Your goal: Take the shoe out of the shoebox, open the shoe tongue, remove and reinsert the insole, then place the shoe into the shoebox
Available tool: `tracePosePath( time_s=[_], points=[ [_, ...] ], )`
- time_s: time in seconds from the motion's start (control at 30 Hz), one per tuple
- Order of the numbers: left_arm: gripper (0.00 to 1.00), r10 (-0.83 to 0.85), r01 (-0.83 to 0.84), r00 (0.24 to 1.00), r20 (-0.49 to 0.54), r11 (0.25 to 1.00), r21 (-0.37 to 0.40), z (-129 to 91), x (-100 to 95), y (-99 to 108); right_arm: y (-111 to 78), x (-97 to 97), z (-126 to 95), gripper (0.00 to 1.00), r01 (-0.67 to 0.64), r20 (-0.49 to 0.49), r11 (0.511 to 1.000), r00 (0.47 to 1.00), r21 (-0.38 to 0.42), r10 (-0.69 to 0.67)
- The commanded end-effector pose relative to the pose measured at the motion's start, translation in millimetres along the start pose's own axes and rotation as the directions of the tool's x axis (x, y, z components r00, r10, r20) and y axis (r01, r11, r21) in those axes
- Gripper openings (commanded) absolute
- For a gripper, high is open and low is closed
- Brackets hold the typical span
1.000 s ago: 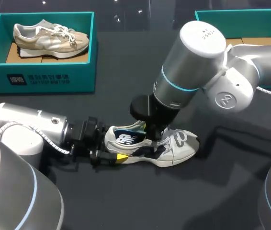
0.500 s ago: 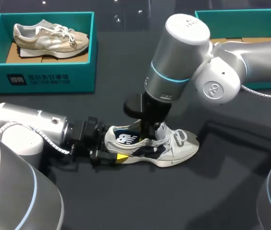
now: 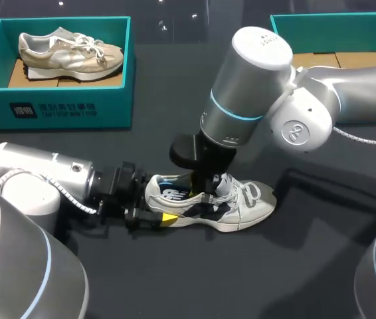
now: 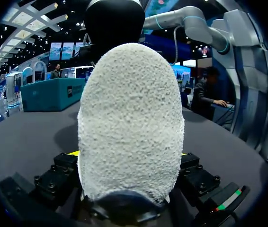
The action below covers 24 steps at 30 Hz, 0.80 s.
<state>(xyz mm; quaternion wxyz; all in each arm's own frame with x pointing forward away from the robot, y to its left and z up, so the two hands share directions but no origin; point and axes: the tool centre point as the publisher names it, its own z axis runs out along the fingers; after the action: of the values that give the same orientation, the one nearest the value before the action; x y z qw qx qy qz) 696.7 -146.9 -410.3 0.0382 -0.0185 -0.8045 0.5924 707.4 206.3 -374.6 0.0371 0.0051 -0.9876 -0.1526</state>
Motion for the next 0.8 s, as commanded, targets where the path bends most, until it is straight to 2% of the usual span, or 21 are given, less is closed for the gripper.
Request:
tracePosePath(
  time_s=[0.03, 0.17, 0.37, 0.6, 0.8],
  points=[
    [0.00, 0.000, 0.000, 1.000, -0.001, 1.000, -0.001, 0, -0.9, 0, -11.9, 14.1, -10, 0.00, 0.032, 0.050, 0.998, 0.998, -0.052, -0.029],
    [0.00, 0.000, 0.000, 1.000, -0.001, 1.000, -0.001, 0, -0.9, 0, -14.1, 16.3, -17, 0.00, 0.075, 0.092, 0.993, 0.994, -0.088, -0.067],
    [0.00, 0.000, 0.000, 1.000, -0.001, 1.000, -0.001, 0, -0.9, 0, -10.2, 13.3, -23, 0.00, 0.103, 0.103, 0.992, 0.990, -0.072, -0.095],
    [0.00, 0.000, 0.000, 1.000, -0.001, 1.000, -0.001, 0, -0.9, 0, -26.6, 7.5, -16, 0.00, 0.078, 0.083, 0.993, 0.994, -0.094, -0.071],
    [0.00, 0.000, 0.000, 1.000, -0.001, 1.000, -0.001, 0, -0.9, 0, -31.7, 5.8, -14, 0.00, 0.076, 0.078, 0.991, 0.995, -0.108, -0.067]
  ],
)
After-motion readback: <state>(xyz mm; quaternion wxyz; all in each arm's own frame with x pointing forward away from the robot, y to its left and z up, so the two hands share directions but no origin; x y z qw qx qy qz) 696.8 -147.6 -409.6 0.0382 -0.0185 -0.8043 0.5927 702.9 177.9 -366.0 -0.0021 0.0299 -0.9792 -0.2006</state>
